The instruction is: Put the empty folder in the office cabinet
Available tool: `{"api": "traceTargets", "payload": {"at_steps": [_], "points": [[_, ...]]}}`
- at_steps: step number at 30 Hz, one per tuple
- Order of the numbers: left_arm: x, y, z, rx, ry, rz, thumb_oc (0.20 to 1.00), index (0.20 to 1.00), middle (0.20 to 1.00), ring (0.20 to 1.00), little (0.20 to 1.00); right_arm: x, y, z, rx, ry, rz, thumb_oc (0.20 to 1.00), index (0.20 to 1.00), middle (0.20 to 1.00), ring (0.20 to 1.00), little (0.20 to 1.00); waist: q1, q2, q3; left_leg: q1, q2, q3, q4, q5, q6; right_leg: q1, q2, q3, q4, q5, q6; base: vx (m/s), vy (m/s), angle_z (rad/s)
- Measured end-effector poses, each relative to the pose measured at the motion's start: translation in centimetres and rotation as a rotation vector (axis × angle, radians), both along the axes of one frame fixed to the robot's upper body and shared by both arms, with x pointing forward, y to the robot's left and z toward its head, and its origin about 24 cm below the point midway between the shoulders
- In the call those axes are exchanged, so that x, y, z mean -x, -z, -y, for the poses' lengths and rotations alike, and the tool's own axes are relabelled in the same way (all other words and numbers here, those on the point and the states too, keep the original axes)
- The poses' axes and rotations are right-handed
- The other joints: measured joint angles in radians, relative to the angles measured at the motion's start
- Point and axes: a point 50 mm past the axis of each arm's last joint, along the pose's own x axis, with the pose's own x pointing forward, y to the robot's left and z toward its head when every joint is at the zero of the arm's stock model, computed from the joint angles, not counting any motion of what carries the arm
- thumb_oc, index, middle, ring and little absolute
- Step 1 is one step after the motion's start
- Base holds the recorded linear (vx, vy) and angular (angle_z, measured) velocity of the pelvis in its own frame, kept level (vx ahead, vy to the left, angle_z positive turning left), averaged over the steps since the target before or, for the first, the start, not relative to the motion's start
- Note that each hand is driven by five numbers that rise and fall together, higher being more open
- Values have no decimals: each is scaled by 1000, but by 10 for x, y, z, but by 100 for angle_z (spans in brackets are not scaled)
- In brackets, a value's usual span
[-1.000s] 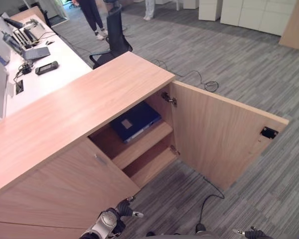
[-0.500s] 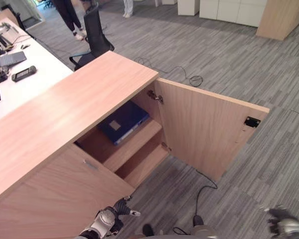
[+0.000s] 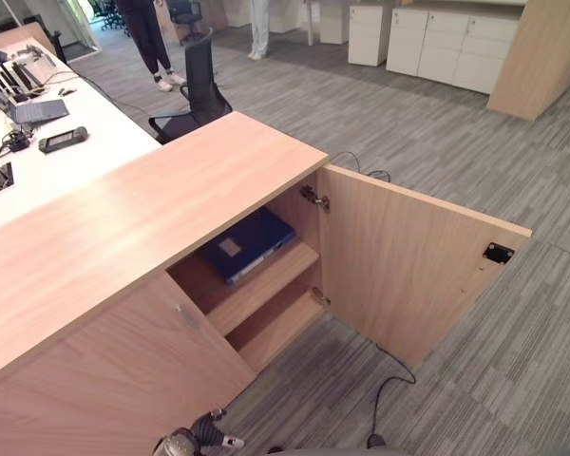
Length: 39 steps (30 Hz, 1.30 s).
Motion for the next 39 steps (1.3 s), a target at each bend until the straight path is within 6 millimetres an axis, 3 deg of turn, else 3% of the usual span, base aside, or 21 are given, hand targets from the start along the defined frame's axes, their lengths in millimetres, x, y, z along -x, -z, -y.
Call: {"api": "traceTargets", "payload": {"at_steps": [2, 3, 4, 10, 15, 16, 17, 21, 25, 39], "points": [[7, 2, -1, -9, 13, -31, 1000, 1000, 1000, 1000, 1000, -36, 9, -32, -31, -115, 3, 1000, 1000, 1000, 1000, 1000, 1, -16, -11, -5, -1, 2, -2, 2, 2, -1, -2, -1, 0, 0, 1, 0, 0, 0], [6, 2, 1, -6, 22, -30, 1000, 1000, 1000, 1000, 1000, -45, 12, -43, -32, -143, 10, 1000, 1000, 1000, 1000, 1000, 0, -24, -17, -1, -1, 0, -2, 3, 1, -2, -2, 0, 0, 1, 1, 7, 13, 14], [4, 1, 1, -3, 25, -17, 1000, 1000, 1000, 1000, 1000, -41, 14, -39, -31, -127, -2, 1000, 1000, 1000, 1000, 1000, 14, -19, -24, -8, -3, -10, -2, 5, -1, 5, -7, -7, 0, 0, 0, 11, 13, 16], [6, 2, 4, 7, 26, -17, 1000, 1000, 1000, 1000, 1000, -48, 24, -52, -14, -157, -55, 1000, 1000, 1000, 1000, 1000, -2, -6, -35, -6, 4, -31, -2, 11, -6, 19, -2, -47, -1, 2, -1, 17, 13, 9], [10, 3, 4, 8, 20, -25, 1000, 1000, 1000, 1000, 1000, -36, 62, -73, -48, -254, -164, 1000, 1000, 1000, 1000, 1000, -8, -6, -46, -26, 9, -48, -3, 14, -10, 7, 2, -56, -1, -1, -12, 1, 17, 9], [9, 3, 5, 7, 20, -23, 1000, 1000, 1000, 1000, 1000, -36, 84, -96, -118, -325, -189, 1000, 1000, 1000, 1000, 1000, -5, -5, -57, -37, 10, -58, -3, 19, -10, 1, 5, -59, -1, -4, -16, 8, 12, 19], [9, 3, 5, 9, 20, -21, 1000, 1000, 1000, 1000, 1000, -33, 95, -106, -151, -322, -195, 1000, 1000, 1000, 1000, 1000, 0, -4, -64, -39, 12, -62, -3, 21, -11, -3, 6, -62, -1, -5, -17, 8, 8, 19], [11, 3, 1, -10, 3, -25, 1000, 1000, 1000, 1000, 1000, -12, 113, -106, -142, -339, -271, 1000, 1000, 1000, 1000, 1000, 2, 6, -68, -49, 11, -80, -2, 32, -7, -4, 6, -82, -1, -7, -18, 3, 0, 13], [9, 3, 3, -6, 8, -20, 1000, 1000, 1000, 1000, 1000, -3, 122, -111, -141, -395, -327, 1000, 1000, 1000, 1000, 1000, 1, 9, -68, -57, 15, -81, -2, 32, -9, -6, 10, -82, -1, -8, -18, 0, 0, 0], [8, 2, 2, -8, 10, -18, 1000, 1000, 1000, 1000, 1000, -4, 125, -113, -142, -393, -344, 1000, 1000, 1000, 1000, 1000, 2, 7, -54, -39, 16, -78, -2, 32, -8, 4, 10, -80, -1, -8, -18, 0, 0, -1]]}}
